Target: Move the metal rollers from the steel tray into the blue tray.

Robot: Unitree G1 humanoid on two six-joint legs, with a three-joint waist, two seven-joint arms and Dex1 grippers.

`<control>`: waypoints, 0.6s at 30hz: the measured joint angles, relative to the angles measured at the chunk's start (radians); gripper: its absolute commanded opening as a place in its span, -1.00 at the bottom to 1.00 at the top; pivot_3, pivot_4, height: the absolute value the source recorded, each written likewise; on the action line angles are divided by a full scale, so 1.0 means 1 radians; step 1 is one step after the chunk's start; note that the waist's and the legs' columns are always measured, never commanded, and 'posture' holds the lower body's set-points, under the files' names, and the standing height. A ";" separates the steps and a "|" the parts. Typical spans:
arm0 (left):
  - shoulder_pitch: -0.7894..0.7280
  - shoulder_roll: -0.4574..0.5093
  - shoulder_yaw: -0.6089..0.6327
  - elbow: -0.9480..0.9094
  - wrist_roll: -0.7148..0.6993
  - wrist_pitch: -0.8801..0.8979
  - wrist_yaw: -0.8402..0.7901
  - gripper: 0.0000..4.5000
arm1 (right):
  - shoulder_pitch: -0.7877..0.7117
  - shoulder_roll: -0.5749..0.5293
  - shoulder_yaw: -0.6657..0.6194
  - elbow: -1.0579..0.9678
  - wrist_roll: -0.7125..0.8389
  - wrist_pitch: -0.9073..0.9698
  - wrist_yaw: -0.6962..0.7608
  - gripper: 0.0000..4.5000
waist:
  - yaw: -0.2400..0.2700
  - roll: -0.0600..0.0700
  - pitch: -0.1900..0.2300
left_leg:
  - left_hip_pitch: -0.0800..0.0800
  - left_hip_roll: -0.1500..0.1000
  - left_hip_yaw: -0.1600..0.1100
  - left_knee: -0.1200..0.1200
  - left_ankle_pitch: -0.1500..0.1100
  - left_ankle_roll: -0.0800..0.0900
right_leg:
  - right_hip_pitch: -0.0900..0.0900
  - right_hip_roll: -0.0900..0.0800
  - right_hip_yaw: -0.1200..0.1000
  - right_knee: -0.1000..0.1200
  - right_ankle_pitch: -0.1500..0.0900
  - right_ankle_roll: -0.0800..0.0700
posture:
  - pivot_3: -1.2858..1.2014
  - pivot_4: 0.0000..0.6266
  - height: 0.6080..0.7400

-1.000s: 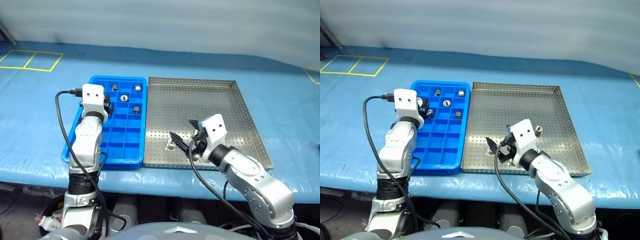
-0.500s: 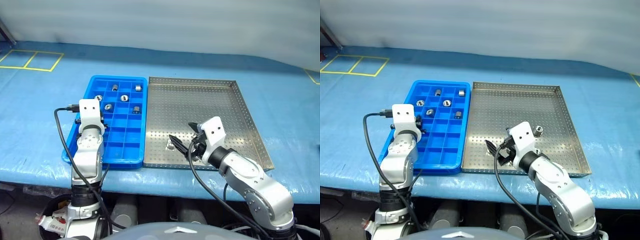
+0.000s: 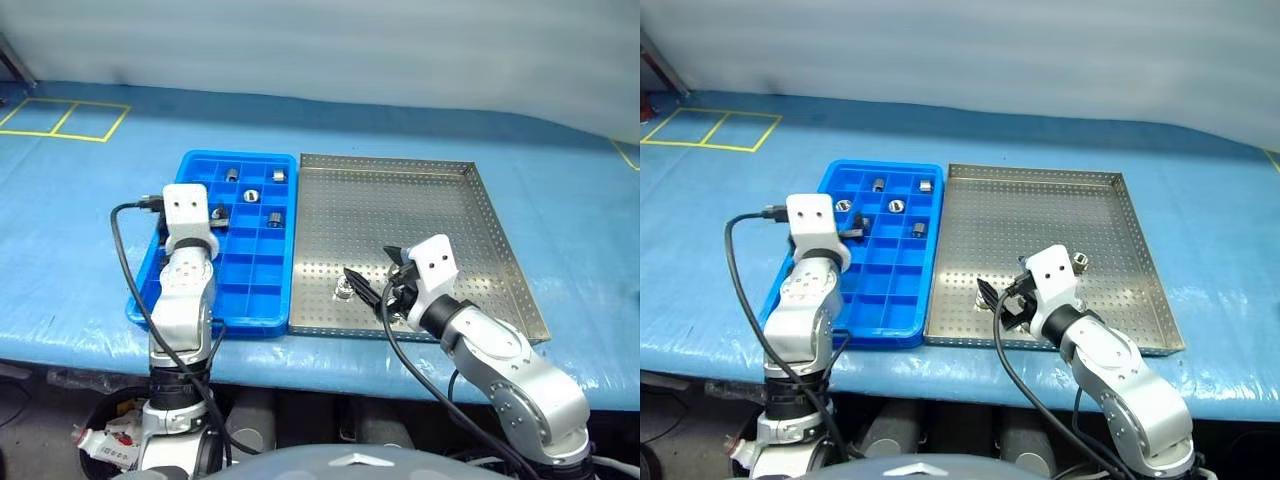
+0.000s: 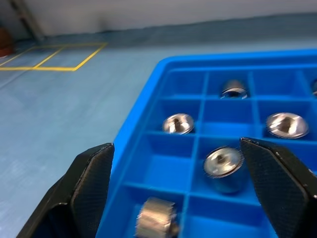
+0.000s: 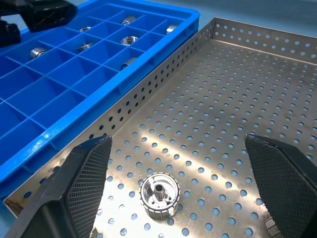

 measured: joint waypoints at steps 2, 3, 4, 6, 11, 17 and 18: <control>-0.024 0.036 -0.057 0.000 -0.075 0.006 -0.133 0.97 | 0.018 0.000 -0.009 -0.025 0.007 0.003 0.001 1.00 | -0.003 0.000 0.000 | 0.000 0.000 0.000 0.000 0.000 0.000 | 0.000 0.000 0.000 0.000 0.000 0.000 | 0.13 -0.52 1.00; -0.036 0.061 -0.086 0.000 -0.110 0.016 -0.205 0.97 | 0.029 -0.002 -0.014 -0.038 0.011 0.005 0.002 1.00 | -0.005 0.000 0.000 | 0.000 0.000 0.000 -0.001 0.000 0.000 | 0.000 0.000 0.000 0.000 -0.001 -0.001 | 0.13 -0.52 1.00; -0.053 0.110 -0.130 0.000 -0.155 0.033 -0.299 0.97 | 0.045 -0.010 -0.019 -0.053 0.016 0.009 0.005 1.00 | -0.008 0.000 0.000 | 0.000 0.000 0.000 -0.001 0.000 0.000 | -0.001 0.001 0.000 0.000 -0.001 -0.002 | 0.12 -0.52 1.00; -0.083 0.183 -0.194 0.003 -0.197 0.057 -0.423 0.97 | 0.068 -0.024 -0.031 -0.070 0.022 0.014 0.008 1.00 | -0.016 0.000 0.000 | 0.001 0.001 0.000 -0.001 0.000 0.000 | -0.001 0.001 0.000 0.001 -0.001 -0.002 | 0.11 -0.52 1.00; -0.190 0.319 -0.342 0.069 -0.236 0.075 -0.660 0.97 | 0.122 -0.036 -0.075 -0.113 0.040 0.039 0.006 1.00 | -0.033 0.001 0.000 | 0.001 0.001 0.000 -0.001 0.000 0.000 | 0.000 0.001 0.000 0.001 -0.001 -0.002 | 0.09 -0.52 1.00; -0.276 0.390 -0.494 0.183 -0.234 0.015 -0.871 0.97 | 0.183 -0.037 -0.081 -0.164 0.050 0.052 -0.002 1.00 | -0.042 0.001 0.000 | 0.001 0.001 0.000 -0.002 0.000 0.000 | -0.001 0.001 0.001 0.000 -0.001 -0.002 | 0.06 -0.52 1.00; -0.288 0.394 -0.518 0.211 -0.234 -0.002 -0.908 0.97 | 0.187 -0.037 -0.077 -0.166 0.048 0.052 -0.008 1.00 | -0.044 0.001 0.000 | 0.001 0.001 0.000 -0.002 0.000 0.000 | -0.001 0.001 0.001 0.000 -0.001 -0.002 | 0.06 -0.52 1.00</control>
